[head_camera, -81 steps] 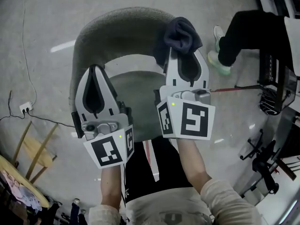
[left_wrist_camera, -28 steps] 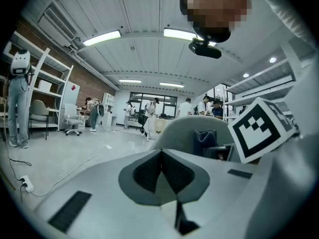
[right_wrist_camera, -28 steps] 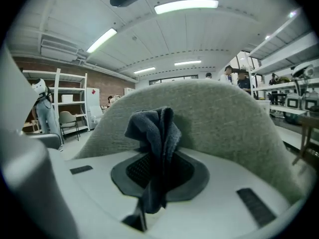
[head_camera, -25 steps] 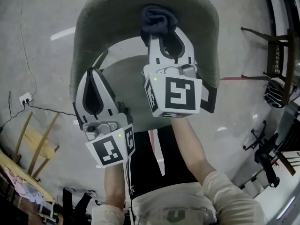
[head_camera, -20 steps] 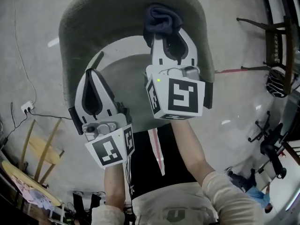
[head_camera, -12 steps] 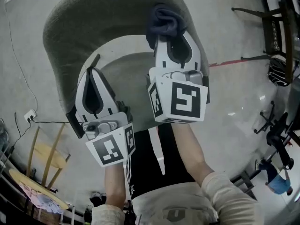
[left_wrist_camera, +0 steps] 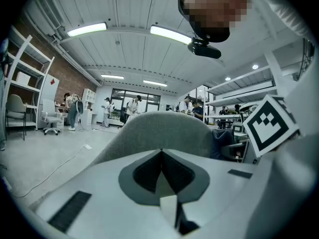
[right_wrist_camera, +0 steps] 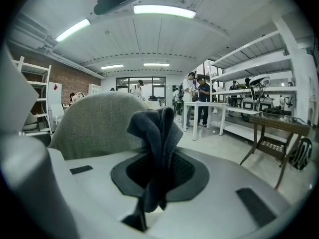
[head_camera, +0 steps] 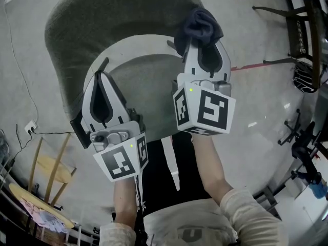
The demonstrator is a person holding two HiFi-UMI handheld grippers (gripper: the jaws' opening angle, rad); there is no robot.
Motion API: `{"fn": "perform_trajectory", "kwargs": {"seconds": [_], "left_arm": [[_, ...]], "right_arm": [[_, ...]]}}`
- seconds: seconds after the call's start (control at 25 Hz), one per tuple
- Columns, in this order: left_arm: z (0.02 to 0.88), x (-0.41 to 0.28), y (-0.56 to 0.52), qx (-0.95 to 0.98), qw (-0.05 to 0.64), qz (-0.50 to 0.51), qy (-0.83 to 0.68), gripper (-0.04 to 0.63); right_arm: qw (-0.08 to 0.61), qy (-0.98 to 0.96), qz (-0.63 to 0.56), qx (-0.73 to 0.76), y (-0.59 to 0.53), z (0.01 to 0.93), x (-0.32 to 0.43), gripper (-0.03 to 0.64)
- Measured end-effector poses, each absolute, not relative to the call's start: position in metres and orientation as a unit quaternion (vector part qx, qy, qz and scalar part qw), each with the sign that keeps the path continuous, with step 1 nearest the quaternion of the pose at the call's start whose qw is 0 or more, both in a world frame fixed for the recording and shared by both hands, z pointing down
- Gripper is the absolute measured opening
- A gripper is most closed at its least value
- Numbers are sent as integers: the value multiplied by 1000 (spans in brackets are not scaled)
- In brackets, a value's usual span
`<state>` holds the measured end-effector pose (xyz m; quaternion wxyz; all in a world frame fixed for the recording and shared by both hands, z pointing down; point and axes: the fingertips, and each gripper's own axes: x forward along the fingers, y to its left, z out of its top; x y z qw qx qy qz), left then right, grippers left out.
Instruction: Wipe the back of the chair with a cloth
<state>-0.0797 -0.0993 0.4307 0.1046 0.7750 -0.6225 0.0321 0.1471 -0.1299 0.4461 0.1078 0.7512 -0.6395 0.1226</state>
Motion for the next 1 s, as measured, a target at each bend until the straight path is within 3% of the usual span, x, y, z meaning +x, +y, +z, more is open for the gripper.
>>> {"fn": "perform_trajectory", "kwargs": {"seconds": [0.24,1.0], "left_arm": [[434,-102,-88,754,104,29,-648,15],[476,-227,-3,585,105,1,-805,15]], "right_arm": [[110,-674,114,722,-126,446,121,58],[119,-920,110,357,-71,505,-148,58]]}}
